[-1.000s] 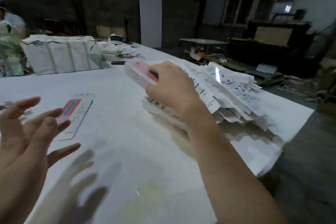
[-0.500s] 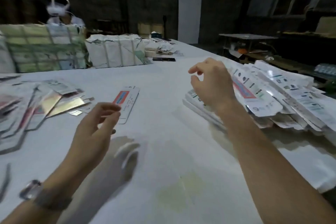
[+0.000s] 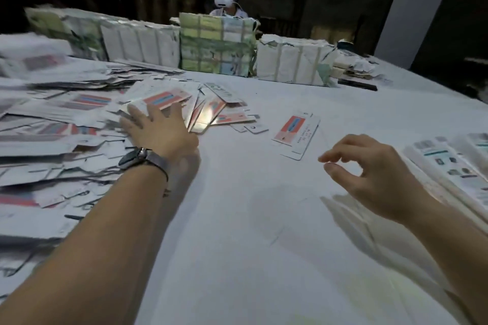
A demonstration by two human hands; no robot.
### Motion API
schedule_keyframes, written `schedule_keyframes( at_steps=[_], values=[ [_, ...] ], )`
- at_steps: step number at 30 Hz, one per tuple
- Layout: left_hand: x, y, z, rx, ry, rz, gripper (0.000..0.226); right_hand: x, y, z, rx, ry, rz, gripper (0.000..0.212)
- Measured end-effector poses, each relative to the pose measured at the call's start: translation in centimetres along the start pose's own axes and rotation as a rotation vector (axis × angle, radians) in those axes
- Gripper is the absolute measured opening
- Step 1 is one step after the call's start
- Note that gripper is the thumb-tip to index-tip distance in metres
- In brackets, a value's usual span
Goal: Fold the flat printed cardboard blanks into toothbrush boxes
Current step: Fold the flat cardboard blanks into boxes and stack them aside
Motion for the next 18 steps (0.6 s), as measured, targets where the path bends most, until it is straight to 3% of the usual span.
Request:
schedule_keyframes(
  at_steps=[3, 6, 11, 15, 18],
  values=[
    [-0.1, -0.1, 0.1, 0.021, 0.037, -0.04, 0.073, -0.1, -0.2, -0.1, 0.025, 0.0, -0.01, 0.014],
    [-0.9, -1.3, 1.2, 0.07, -0.07, -0.104, 0.069, -0.1, -0.2, -0.1, 0.033, -0.013, -0.005, 0.014],
    [-2.0, -3.2, 1.9, 0.11, -0.167, -0.206, 0.032, -0.1, -0.2, 0.0, 0.04, -0.043, 0.006, 0.014],
    [-1.5, -2.8, 1.2, 0.049, -0.135, -0.2, 0.056, -0.2, -0.3, 0.0, 0.04, -0.06, 0.007, 0.013],
    [-1.3, -3.0, 0.9, 0.085, -0.168, -0.262, 0.046, -0.2, -0.2, 0.0, 0.039, -0.055, 0.014, 0.012]
  ],
)
Point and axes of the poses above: each hand's wrist, its own x-axis towards the middle knuckle, its own z-axis out of the back of the hand, y = z × x, the point moved 6 cm from there along x, towards the middle knuckle, and after that the axes turned 4 degrees about y, right-handed, at the moved point
